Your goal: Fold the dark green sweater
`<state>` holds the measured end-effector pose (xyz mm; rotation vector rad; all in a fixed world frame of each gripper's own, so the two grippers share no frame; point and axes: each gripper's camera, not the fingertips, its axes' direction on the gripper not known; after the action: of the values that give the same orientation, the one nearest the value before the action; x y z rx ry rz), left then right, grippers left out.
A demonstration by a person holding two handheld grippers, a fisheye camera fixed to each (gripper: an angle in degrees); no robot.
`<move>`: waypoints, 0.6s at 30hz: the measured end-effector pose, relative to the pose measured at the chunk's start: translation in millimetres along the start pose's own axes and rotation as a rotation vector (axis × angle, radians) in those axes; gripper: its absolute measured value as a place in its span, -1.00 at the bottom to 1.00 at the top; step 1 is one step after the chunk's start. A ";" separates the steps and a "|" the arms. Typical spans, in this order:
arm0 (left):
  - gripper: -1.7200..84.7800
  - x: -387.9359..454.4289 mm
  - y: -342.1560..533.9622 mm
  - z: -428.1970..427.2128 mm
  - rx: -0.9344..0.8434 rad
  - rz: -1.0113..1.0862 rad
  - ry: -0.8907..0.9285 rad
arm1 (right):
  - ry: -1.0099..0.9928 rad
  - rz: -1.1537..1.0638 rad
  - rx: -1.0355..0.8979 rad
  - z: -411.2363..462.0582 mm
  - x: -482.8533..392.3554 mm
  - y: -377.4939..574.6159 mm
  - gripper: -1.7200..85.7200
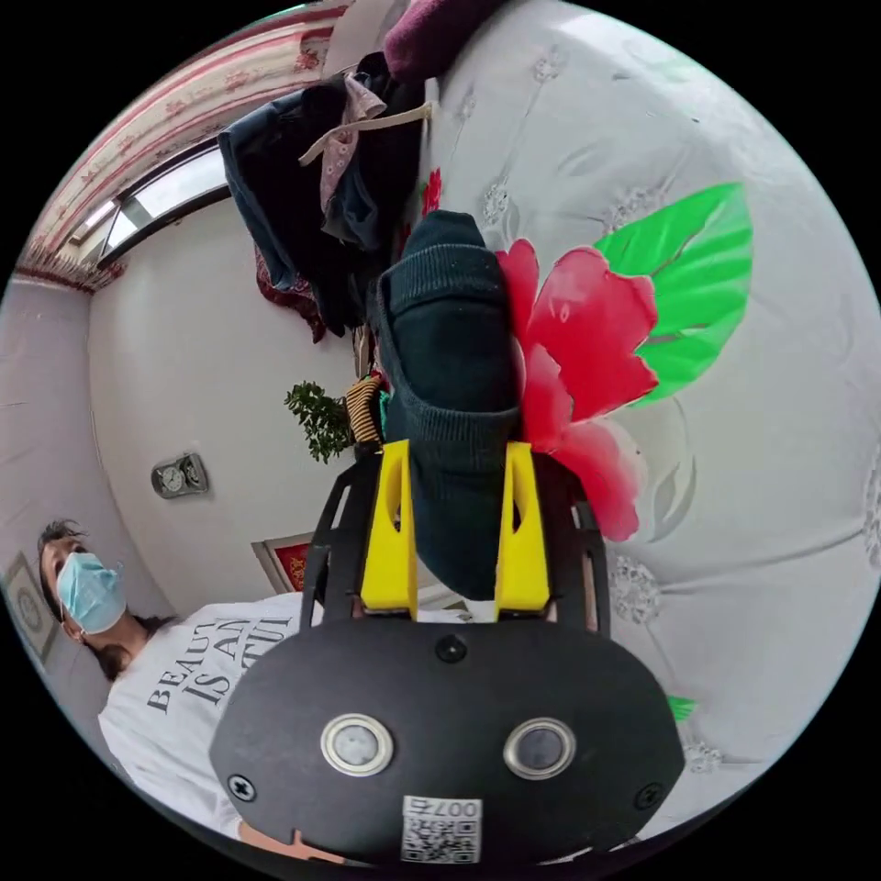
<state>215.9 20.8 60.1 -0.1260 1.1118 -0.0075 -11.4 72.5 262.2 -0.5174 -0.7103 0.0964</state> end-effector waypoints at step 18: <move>-0.75 298.5 -245.2 155.9 0.123 0.568 -0.009 | 0.137 -0.509 0.497 -283.3 -138.8 -91.1 -0.87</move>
<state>501.8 -228.1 -112.8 0.3024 1.1032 0.4311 57.8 -161.5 42.5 0.1386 -0.6366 -0.2343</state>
